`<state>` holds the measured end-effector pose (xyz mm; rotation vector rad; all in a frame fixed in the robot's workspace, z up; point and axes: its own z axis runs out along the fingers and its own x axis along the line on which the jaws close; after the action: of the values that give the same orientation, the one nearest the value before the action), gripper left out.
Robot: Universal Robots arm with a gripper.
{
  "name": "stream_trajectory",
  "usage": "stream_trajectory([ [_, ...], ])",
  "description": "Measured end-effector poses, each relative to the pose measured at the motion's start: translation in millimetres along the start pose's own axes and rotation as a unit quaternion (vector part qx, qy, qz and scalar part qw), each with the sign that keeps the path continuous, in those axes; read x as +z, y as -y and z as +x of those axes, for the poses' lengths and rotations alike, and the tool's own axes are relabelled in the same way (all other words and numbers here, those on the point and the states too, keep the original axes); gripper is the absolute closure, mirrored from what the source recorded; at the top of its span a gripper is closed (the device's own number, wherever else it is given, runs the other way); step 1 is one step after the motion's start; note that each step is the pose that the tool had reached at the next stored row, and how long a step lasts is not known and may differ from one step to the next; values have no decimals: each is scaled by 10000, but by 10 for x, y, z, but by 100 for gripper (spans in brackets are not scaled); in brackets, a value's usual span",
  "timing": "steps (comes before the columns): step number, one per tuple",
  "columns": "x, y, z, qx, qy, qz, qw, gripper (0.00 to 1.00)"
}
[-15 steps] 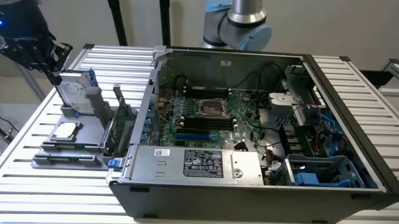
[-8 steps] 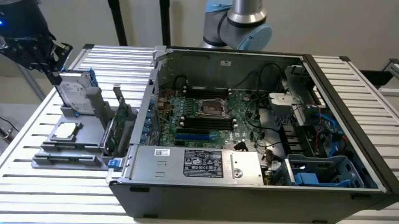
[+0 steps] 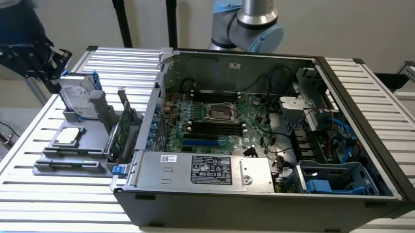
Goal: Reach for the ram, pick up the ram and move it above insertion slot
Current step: 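Reach for the ram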
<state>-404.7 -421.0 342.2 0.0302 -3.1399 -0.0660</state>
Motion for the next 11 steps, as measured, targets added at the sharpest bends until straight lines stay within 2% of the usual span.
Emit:
stream_trajectory([
  [6,-5,264,-22,1,-5,1,10000,89],
  [11,4,437,-82,1,-6,2,10000,89],
])
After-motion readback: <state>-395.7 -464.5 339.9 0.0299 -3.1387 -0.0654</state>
